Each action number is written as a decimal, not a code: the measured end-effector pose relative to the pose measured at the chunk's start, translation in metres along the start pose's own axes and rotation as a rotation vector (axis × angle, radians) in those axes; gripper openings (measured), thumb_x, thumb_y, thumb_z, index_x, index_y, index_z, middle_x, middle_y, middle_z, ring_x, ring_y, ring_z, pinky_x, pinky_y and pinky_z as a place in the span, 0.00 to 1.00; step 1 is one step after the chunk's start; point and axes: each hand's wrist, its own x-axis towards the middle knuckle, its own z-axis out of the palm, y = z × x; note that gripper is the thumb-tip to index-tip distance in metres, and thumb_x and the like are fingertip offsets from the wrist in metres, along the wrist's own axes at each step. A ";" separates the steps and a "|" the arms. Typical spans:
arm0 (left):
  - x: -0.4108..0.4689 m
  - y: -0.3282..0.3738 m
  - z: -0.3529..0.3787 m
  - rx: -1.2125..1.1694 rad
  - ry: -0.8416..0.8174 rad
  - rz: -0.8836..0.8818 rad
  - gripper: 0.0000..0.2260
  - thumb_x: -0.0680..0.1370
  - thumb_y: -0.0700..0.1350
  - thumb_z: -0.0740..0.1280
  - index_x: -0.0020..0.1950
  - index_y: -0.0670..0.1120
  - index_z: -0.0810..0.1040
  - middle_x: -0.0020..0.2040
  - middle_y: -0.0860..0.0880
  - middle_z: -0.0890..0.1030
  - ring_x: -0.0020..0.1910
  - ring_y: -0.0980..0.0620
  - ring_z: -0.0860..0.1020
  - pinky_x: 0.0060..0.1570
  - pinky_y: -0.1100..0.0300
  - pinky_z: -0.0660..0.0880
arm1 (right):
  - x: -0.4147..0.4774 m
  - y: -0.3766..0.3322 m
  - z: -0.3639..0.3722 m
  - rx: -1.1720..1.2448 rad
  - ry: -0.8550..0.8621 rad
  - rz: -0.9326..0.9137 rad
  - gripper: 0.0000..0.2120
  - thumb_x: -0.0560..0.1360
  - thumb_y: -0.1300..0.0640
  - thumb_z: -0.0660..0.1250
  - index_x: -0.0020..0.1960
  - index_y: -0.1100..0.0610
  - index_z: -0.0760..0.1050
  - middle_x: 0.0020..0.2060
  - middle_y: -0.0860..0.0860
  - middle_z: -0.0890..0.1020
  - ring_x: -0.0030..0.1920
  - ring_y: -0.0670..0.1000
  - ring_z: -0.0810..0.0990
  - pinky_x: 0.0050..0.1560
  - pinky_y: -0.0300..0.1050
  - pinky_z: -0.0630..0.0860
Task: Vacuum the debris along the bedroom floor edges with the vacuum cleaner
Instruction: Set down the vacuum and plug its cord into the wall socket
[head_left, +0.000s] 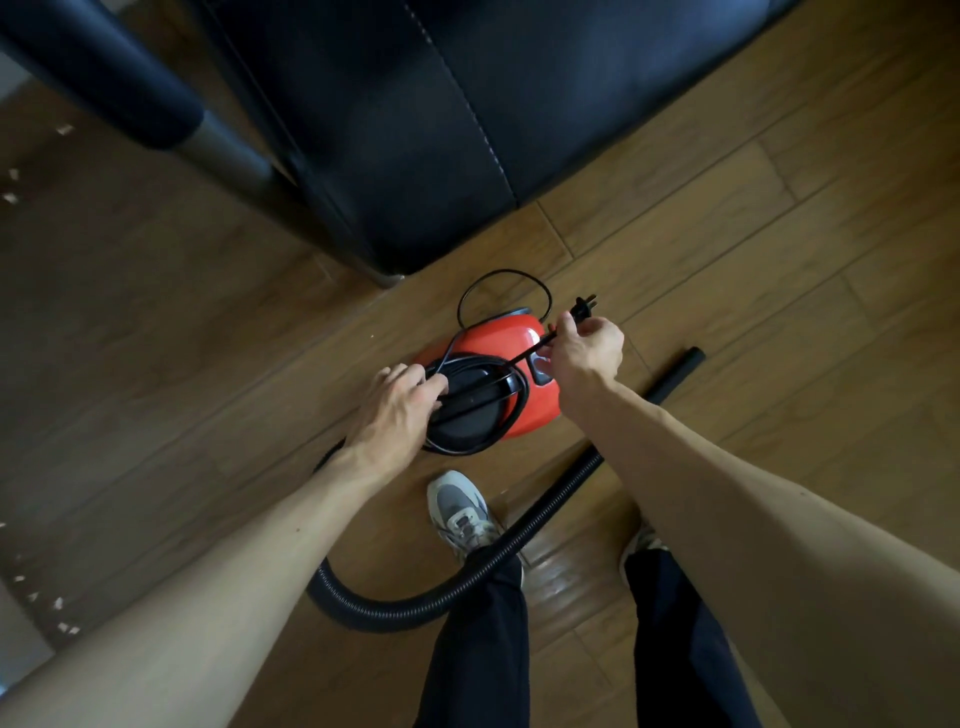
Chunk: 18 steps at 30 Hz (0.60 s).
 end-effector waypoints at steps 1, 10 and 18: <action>0.002 0.005 -0.004 -0.025 0.006 0.005 0.09 0.69 0.32 0.74 0.46 0.42 0.80 0.36 0.46 0.74 0.38 0.42 0.76 0.42 0.51 0.72 | -0.001 -0.008 -0.005 0.018 -0.005 -0.002 0.10 0.81 0.52 0.65 0.51 0.60 0.74 0.44 0.60 0.83 0.38 0.58 0.86 0.43 0.57 0.84; 0.025 0.066 -0.038 -0.153 -0.009 0.039 0.11 0.75 0.33 0.68 0.54 0.44 0.77 0.41 0.48 0.71 0.44 0.43 0.75 0.40 0.49 0.75 | 0.004 -0.063 -0.054 0.069 0.074 -0.160 0.08 0.78 0.48 0.65 0.43 0.46 0.67 0.49 0.54 0.80 0.49 0.58 0.82 0.51 0.59 0.81; 0.054 0.141 -0.058 -0.273 -0.060 0.106 0.09 0.78 0.35 0.67 0.57 0.43 0.76 0.43 0.51 0.73 0.42 0.49 0.74 0.39 0.57 0.71 | 0.005 -0.113 -0.129 0.117 0.099 -0.284 0.07 0.81 0.51 0.62 0.54 0.54 0.71 0.50 0.53 0.78 0.47 0.55 0.82 0.48 0.58 0.83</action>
